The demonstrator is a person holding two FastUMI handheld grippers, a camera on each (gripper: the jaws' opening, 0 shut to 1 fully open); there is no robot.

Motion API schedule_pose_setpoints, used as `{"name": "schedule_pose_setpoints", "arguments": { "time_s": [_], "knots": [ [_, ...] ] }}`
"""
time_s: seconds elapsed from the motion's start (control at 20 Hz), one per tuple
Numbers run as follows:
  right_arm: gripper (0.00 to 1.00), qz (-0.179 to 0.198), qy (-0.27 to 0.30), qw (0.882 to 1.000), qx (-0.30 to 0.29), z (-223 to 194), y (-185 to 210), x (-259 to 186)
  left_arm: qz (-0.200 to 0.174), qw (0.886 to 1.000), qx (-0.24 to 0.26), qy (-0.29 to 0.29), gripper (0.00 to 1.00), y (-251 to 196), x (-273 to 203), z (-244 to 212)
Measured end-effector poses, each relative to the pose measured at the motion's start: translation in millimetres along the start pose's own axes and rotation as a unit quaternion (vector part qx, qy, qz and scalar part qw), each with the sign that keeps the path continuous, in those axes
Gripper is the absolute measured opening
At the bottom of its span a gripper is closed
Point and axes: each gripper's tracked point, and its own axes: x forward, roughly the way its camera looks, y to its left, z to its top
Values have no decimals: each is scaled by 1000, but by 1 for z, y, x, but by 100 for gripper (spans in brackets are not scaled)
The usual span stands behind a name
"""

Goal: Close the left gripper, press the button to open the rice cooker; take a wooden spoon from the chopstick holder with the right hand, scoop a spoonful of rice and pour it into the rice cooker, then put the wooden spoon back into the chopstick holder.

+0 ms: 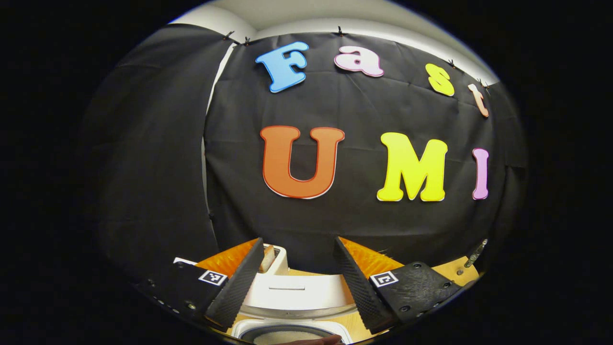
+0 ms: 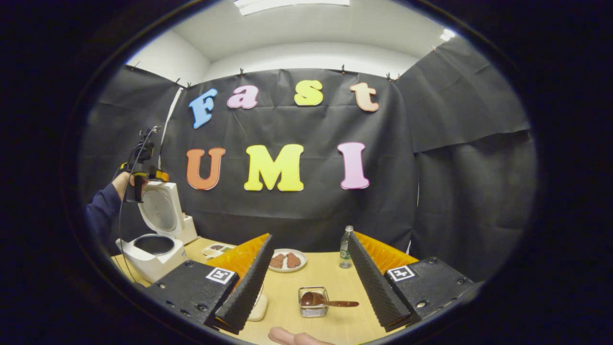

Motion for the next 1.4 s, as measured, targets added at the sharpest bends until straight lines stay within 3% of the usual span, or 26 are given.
{"name": "schedule_pose_setpoints", "arguments": {
  "time_s": [0.05,0.15,0.2,0.25,0.3,0.35,0.4,0.5,0.7,0.75,0.85,0.95,1.0,1.05,1.1,1.15,1.25,1.3,1.35,1.4],
  "knots": [
    [100,0,-3,1000,0,0,0,-7,1,1000,-2,9,92,1,0,-4],
    [94,-10,-6,1000,2,-4,-7,-24,3,1000,7,22,93,2,-4,-5],
    [100,-13,-7,1000,4,-5,-9,-32,5,1000,8,28,93,3,-8,-8],
    [94,-13,-8,1000,9,-7,-9,-43,8,999,11,33,93,6,-12,-10],
    [100,-13,-12,1000,18,-1,-7,-57,12,999,15,34,93,8,-14,-11],
    [94,-15,-14,999,25,-1,-8,-66,16,999,11,31,94,11,-17,-11],
    [100,-18,-13,999,30,-5,-10,-74,19,999,11,35,95,12,-23,-12],
    [94,-23,-19,999,35,-2,-11,-89,23,999,15,40,96,10,-34,-17],
    [100,-24,-20,999,23,-22,-12,-106,23,999,17,39,96,10,-58,-28],
    [94,-20,-14,999,26,-29,-10,-106,25,999,16,44,96,12,-62,-34],
    [100,-7,-8,1000,28,-41,-5,-103,28,997,12,77,96,14,-70,-64],
    [100,-16,6,1000,17,-57,-14,-100,24,998,1,52,96,12,-84,-64],
    [94,-25,10,1000,13,-62,-18,-99,18,998,3,58,95,11,-92,-80],
    [100,-32,16,999,11,-68,-20,-101,22,998,10,61,93,15,-98,-91],
    [94,-31,22,999,10,-74,-17,-106,24,998,8,65,93,16,-105,-101],
    [100,-25,24,999,13,-74,-11,-112,22,997,6,67,92,16,-112,-108],
    [94,-14,17,1000,8,-66,0,-124,18,997,11,80,91,13,-121,-124],
    [100,-15,10,1000,-1,-62,1,-130,15,996,8,87,92,13,-125,-132],
    [94,-20,1,1000,-9,-57,1,-136,13,995,2,96,92,13,-129,-139],
    [100,-22,-5,1000,-17,-54,2,-143,12,995,-2,102,92,12,-132,-145]
  ]
}}
